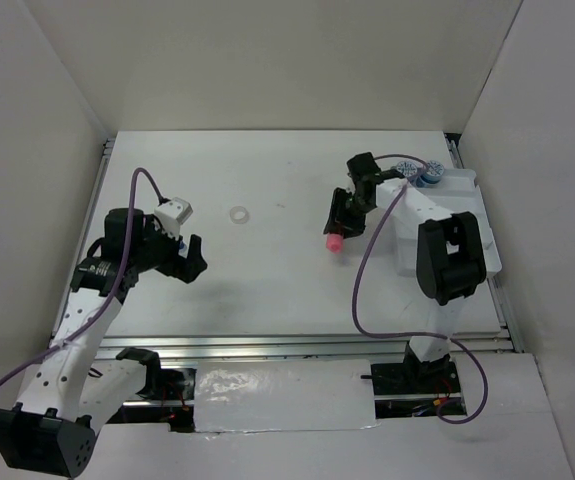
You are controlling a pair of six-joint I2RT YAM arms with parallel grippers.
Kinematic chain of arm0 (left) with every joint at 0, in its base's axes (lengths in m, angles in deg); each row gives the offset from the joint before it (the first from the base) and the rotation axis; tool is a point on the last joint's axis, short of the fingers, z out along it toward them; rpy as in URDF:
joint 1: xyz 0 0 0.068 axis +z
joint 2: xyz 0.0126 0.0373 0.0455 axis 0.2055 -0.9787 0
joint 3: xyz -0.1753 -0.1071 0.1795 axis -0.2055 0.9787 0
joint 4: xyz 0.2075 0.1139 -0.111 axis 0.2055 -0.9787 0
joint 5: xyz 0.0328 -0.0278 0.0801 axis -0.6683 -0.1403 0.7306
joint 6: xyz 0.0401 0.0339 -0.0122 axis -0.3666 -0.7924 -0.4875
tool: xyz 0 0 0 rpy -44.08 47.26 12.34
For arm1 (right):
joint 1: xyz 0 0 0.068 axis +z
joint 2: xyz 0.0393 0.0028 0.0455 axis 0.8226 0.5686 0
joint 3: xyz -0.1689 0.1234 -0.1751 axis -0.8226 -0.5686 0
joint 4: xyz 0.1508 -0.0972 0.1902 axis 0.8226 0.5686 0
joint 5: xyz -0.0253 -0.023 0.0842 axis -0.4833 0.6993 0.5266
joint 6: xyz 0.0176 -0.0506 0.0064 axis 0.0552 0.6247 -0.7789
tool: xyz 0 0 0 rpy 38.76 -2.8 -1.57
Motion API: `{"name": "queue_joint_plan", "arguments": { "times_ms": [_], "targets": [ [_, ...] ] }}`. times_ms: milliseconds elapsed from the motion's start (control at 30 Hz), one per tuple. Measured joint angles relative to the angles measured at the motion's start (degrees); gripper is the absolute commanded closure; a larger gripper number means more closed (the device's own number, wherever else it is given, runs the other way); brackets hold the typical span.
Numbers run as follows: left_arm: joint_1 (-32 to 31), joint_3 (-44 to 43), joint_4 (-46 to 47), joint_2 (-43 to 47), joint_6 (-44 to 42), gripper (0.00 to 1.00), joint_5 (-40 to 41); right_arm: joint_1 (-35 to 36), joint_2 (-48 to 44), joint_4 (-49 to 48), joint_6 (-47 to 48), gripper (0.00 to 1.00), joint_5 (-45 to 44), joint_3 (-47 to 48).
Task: Sort the stationery into containers
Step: Place the stationery at the center of the board.
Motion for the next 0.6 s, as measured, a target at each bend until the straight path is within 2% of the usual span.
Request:
{"name": "queue_joint_plan", "arguments": {
  "times_ms": [33,100,133,333,400,433,500,600],
  "targets": [
    [0.0,0.0,0.1,-0.2,0.4,0.01,-0.1,0.4,0.0,-0.2,-1.4,0.72,-0.2,-0.2],
    [0.0,0.0,0.2,-0.6,0.7,0.01,-0.2,1.3,0.1,-0.6,-3.7,0.70,-0.2,-1.0],
    [0.0,0.0,0.2,-0.7,0.8,0.01,-0.2,1.7,0.3,-0.5,-4.6,0.64,-0.2,-1.2],
    [0.0,0.0,0.1,-1.1,0.9,0.01,-0.2,1.5,4.7,-1.0,-8.3,0.60,0.7,-1.2],
    [0.0,0.0,0.2,-1.4,0.9,0.01,-0.2,0.5,7.0,-0.9,-8.9,0.45,1.1,-1.3],
    [0.0,0.0,0.1,-1.6,0.9,0.01,-0.2,0.0,7.8,-1.0,-9.1,0.22,1.2,-1.4],
    [0.0,0.0,0.2,-2.0,1.0,0.01,-0.2,-0.7,7.7,-0.9,-10.5,0.00,3.1,-1.4],
    [0.0,-0.1,0.1,-2.7,1.0,0.01,-0.2,-1.1,7.2,-1.2,-10.4,0.00,3.7,-1.3]
  ]
}}
